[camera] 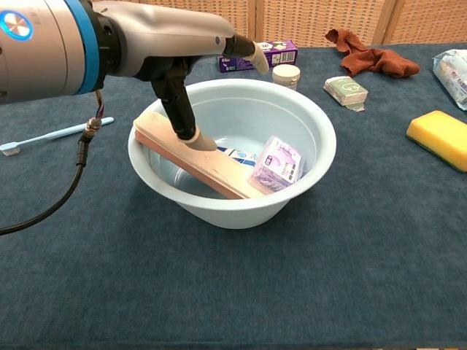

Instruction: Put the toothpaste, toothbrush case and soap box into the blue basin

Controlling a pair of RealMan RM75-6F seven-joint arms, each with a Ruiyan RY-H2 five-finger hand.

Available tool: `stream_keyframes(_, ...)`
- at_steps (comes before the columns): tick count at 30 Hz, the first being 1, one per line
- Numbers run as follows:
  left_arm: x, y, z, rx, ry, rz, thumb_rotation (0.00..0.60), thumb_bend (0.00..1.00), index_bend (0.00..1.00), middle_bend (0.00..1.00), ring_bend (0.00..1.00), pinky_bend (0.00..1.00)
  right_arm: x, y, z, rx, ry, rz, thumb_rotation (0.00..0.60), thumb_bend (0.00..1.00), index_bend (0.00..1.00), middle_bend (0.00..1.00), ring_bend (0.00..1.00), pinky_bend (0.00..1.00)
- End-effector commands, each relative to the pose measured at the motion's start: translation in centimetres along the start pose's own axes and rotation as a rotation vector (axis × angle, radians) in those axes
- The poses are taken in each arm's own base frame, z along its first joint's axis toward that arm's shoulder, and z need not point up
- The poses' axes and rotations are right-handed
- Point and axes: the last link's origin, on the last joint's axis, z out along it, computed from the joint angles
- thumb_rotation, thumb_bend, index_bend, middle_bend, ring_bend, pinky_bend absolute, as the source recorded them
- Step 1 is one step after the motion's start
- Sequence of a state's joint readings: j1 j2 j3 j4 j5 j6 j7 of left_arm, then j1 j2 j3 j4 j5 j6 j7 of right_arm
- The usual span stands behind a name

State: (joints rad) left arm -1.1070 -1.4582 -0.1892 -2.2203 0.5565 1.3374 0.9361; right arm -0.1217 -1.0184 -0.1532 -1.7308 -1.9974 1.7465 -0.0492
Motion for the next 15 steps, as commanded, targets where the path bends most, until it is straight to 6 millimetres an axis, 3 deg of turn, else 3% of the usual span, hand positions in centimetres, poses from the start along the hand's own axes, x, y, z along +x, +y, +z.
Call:
stream_keyframes(1,0.4,-1.2,-0.5,0.030,0.019,-0.018,0.600,0.22,0.00,0.00,0.00,0.07,0.0,0.0,0.0,0.000,0.000,-0.001,0.600,0.13,0.00,0.00,0.00,0.00)
stream_keyframes(4,0.7,-2.7,-1.2,0.056,0.028,-0.014,0.600,0.22,0.00,0.00,0.00,0.07,0.0,0.0,0.0,0.001,0.000,-0.003,0.600,0.13,0.00,0.00,0.00,0.00)
stream_keyframes(9,1.9,-6.9,-2.8,0.135,0.076,0.048,0.600,0.22,0.00,0.00,0.00,0.07,-0.1,0.0,0.0,-0.003,0.004,-0.011,0.600,0.13,0.00,0.00,0.00,0.00)
stream_keyframes(15,3.1,-10.7,-5.7,0.220,0.111,0.016,0.600,0.22,0.00,0.00,0.00,0.05,-0.4,-0.1,0.1,-0.004,-0.007,-0.020,0.600,0.13,0.00,0.00,0.00,0.00)
